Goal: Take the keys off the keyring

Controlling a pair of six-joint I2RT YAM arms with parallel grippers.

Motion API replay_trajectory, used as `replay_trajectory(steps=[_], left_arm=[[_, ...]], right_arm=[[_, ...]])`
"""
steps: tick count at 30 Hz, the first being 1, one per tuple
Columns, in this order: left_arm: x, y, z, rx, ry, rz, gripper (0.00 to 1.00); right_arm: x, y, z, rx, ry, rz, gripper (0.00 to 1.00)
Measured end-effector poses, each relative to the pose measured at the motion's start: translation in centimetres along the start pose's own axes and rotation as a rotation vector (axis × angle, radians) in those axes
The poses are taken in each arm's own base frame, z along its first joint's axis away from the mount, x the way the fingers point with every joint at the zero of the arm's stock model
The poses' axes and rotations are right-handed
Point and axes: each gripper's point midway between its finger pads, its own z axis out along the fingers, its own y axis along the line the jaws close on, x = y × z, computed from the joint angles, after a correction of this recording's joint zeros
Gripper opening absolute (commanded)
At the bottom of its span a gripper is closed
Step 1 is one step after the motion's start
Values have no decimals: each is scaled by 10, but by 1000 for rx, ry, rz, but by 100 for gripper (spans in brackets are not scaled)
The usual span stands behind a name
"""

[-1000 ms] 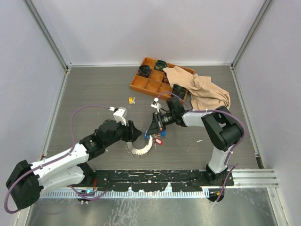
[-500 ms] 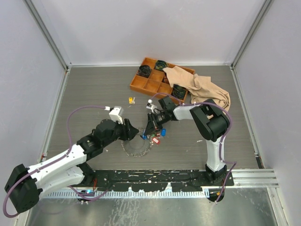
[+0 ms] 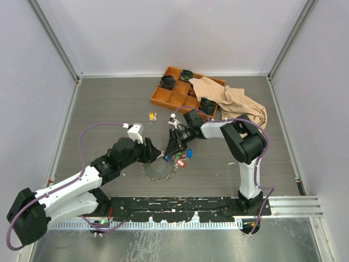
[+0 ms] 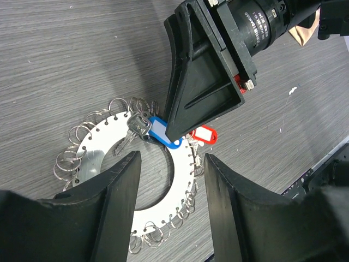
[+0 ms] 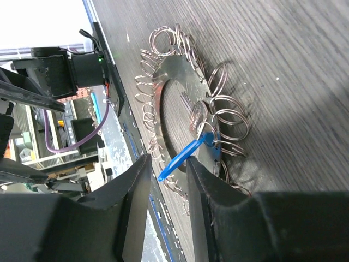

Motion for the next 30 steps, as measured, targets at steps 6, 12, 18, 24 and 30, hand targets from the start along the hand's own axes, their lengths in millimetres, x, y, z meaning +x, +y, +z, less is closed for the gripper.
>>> replay_trajectory(steps=[6,12,18,24,30], left_arm=[[7,0,3,9,34,0,54],[20,2,7,6,97,19,54],[19,3,5,1,108,30,54],[8,3,-8,-3,66,42,57],[-1,-2,-14,23,32,61,59]], right_arm=[[-2,3,-2,-22,-3,-4,46],[-4,5,-3,-29,-5,-11,46],[-13,13,2,-41,-3,-44,45],[-8,21,11,-53,26,-60,46],[-8,16,5,-44,29,-73,46]])
